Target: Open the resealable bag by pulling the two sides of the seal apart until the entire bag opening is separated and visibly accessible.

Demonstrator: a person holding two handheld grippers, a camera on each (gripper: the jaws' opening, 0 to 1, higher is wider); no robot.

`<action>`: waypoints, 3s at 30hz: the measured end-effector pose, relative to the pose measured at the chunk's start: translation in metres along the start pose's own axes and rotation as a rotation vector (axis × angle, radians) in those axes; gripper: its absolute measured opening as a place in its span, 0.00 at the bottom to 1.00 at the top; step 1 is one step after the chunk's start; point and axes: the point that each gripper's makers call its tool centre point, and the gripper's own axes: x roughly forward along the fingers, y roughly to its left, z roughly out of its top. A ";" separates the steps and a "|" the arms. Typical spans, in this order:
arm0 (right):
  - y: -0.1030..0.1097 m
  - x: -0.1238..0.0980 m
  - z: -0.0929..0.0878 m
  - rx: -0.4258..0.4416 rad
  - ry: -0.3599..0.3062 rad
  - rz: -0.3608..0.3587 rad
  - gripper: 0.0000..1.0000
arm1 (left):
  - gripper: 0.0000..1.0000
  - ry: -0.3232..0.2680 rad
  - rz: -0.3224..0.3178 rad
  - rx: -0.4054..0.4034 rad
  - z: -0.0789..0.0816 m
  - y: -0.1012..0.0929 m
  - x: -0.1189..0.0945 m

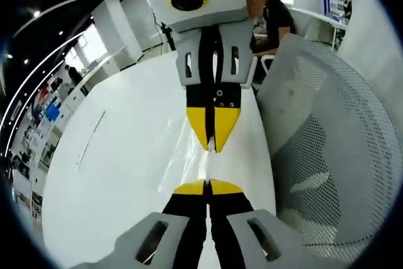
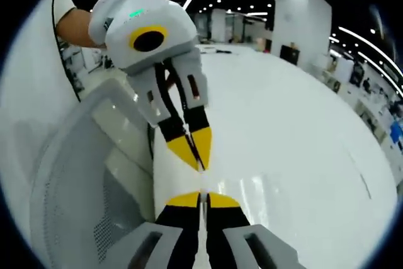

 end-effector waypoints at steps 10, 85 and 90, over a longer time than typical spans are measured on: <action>-0.006 -0.015 -0.028 0.070 0.055 -0.038 0.00 | 0.00 0.057 0.012 -0.019 -0.010 0.004 0.003; -0.002 -0.061 -0.063 0.131 0.103 -0.093 0.07 | 0.00 0.061 0.012 0.026 -0.006 -0.010 0.016; -0.004 -0.061 -0.050 0.130 0.071 -0.095 0.07 | 0.00 0.061 0.022 0.055 -0.007 -0.012 0.016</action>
